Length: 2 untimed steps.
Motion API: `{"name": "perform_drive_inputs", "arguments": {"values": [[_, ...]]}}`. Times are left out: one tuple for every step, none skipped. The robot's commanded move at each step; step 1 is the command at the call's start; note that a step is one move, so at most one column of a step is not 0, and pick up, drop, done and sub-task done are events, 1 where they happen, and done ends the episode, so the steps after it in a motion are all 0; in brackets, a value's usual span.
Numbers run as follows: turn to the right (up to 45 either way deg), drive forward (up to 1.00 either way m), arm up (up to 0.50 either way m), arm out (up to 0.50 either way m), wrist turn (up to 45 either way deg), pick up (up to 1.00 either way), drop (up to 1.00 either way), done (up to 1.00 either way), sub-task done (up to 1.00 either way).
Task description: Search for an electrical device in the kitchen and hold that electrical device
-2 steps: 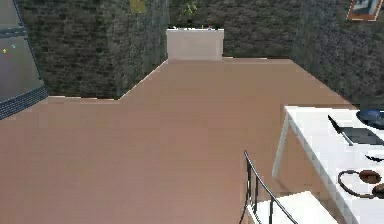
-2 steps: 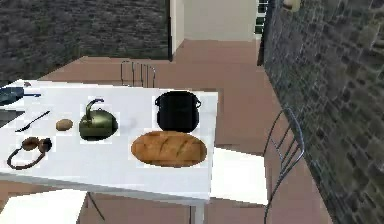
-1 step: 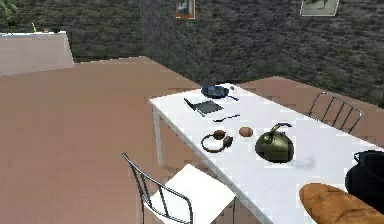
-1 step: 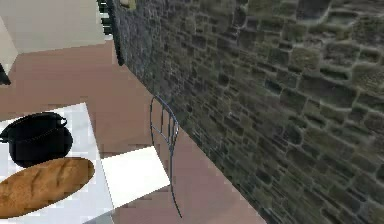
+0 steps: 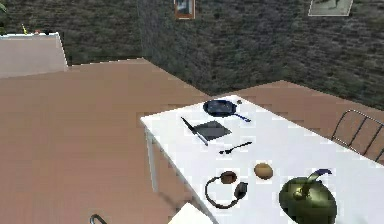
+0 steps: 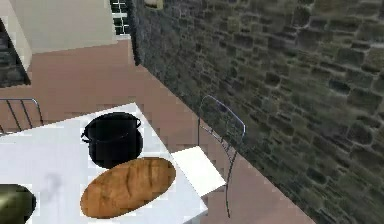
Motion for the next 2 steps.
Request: {"name": "perform_drive_inputs", "arguments": {"values": [[-45.0, 0.0, 0.0, 0.0, 0.0, 0.0, 0.0, 0.0, 0.0], [-24.0, 0.0, 0.0, 0.0, 0.0, 0.0, 0.0, 0.0, 0.0]]}}
